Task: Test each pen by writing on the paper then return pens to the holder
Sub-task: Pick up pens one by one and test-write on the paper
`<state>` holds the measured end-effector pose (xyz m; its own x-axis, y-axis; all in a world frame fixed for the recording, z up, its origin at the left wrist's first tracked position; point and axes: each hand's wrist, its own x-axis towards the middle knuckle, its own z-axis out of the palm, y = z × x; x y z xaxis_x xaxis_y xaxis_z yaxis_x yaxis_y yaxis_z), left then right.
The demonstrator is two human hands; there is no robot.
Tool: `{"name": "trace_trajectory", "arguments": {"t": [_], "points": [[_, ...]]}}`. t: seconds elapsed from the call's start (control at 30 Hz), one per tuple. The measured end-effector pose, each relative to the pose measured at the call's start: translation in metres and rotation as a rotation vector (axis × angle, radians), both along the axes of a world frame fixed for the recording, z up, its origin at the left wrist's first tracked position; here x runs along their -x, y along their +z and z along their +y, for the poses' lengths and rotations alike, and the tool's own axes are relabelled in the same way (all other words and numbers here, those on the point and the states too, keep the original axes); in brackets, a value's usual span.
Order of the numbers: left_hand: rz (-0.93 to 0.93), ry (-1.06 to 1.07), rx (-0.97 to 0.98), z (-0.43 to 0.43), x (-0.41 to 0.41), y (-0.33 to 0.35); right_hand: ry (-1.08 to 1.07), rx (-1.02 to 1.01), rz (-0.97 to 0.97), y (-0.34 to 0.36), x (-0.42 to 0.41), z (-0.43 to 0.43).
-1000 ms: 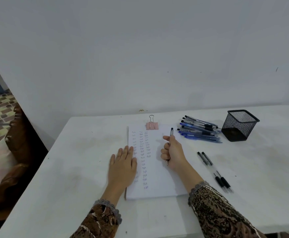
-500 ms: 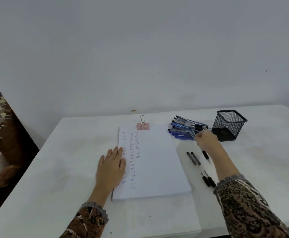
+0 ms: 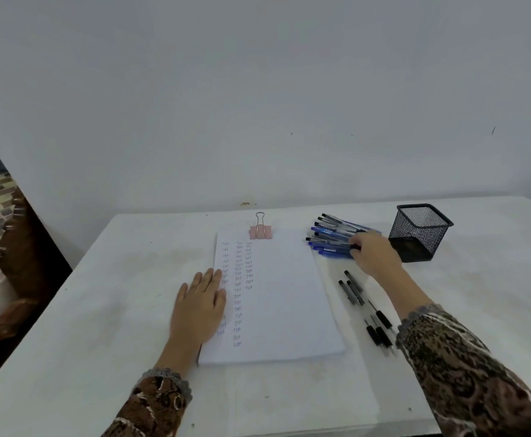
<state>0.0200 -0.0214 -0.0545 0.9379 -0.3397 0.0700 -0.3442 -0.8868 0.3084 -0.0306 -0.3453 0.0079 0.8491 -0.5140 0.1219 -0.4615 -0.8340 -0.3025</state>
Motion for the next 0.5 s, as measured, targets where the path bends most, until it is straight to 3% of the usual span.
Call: {"name": "trace_trajectory", "arguments": {"t": [0.13, 0.5], "points": [[0.004, -0.005, -0.013, 0.0, 0.001, 0.002, 0.145, 0.235, 0.085, -0.007, -0.013, 0.003], [0.028, -0.013, -0.026, 0.0, 0.0, 0.004, 0.256, 0.508, 0.085, -0.015, -0.017, 0.004]]}}
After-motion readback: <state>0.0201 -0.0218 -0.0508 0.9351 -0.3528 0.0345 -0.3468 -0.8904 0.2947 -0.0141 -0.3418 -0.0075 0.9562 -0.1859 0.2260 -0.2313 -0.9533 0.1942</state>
